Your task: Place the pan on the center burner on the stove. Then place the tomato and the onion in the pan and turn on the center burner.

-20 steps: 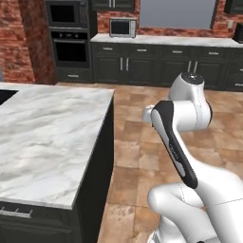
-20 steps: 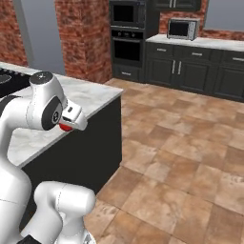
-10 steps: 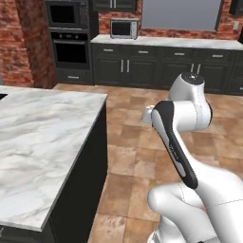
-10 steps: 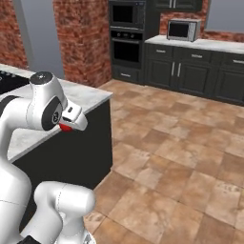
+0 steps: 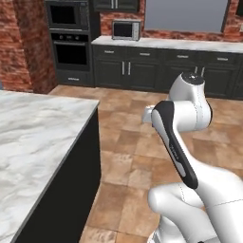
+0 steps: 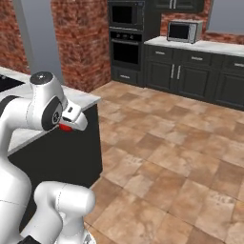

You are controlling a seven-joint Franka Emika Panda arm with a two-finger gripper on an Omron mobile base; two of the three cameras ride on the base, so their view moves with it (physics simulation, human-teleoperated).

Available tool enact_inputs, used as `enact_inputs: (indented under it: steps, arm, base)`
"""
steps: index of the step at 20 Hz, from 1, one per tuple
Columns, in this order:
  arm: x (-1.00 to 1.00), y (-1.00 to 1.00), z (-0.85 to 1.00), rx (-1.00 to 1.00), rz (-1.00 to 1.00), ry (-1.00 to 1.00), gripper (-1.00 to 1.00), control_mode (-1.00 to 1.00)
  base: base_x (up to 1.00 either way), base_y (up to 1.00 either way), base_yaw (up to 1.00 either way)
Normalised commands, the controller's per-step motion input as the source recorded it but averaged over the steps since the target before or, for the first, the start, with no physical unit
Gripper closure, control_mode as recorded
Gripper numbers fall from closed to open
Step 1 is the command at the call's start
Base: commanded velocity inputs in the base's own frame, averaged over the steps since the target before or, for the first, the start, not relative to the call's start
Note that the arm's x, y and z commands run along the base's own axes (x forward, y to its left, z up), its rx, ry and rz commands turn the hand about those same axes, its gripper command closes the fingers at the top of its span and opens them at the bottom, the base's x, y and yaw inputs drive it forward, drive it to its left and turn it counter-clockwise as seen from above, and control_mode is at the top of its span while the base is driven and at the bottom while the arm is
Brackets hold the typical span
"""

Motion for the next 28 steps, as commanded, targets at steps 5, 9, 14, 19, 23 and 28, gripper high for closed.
enact_inputs:
  steps: [5, 9, 14, 19, 23, 28]
  arm:
    - [0.0, 0.0, 0.0, 0.0, 0.0, 0.0, 1.0, 1.0]
    - [0.0, 0.0, 0.0, 0.0, 0.0, 0.0, 1.0, 1.0]
    - [0.0, 0.0, 0.0, 0.0, 0.0, 0.0, 1.0, 1.0]
    - [0.0, 0.0, 0.0, 0.0, 0.0, 0.0, 1.0, 1.0]
    - [0.0, 0.0, 0.0, 0.0, 0.0, 0.0, 1.0, 1.0]
    - [0.0, 0.0, 0.0, 0.0, 0.0, 0.0, 1.0, 1.0]
  base:
    - [0.43, -0.59, 0.11]
    - [0.46, -0.57, 0.12]
    - [0.49, -0.57, 0.15]
    - [0.48, -0.55, 0.16]
    - [0.46, -0.57, 0.18]
    - [0.49, -0.58, 0.19]
